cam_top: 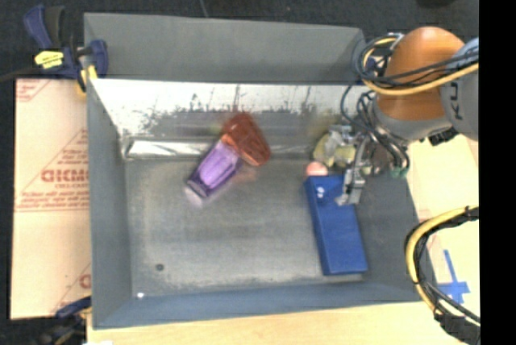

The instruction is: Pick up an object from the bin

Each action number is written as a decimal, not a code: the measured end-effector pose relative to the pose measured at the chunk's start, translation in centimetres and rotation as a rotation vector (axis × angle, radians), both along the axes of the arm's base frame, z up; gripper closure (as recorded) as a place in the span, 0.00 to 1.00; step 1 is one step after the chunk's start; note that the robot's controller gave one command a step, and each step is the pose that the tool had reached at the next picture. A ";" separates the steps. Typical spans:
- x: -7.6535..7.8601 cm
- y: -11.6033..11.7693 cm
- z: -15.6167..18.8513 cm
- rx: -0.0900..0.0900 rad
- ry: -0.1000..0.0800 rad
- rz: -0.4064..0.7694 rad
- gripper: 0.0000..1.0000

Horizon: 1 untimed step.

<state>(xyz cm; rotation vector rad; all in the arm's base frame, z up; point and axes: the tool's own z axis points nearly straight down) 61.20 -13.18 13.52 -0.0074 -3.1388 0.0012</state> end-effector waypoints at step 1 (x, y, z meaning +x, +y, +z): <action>0.1 0.1 0.5 -0.001 -0.007 0.003 0.00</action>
Offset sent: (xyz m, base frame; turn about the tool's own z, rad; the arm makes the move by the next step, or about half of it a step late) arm -0.0024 -0.0169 -0.0652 0.1171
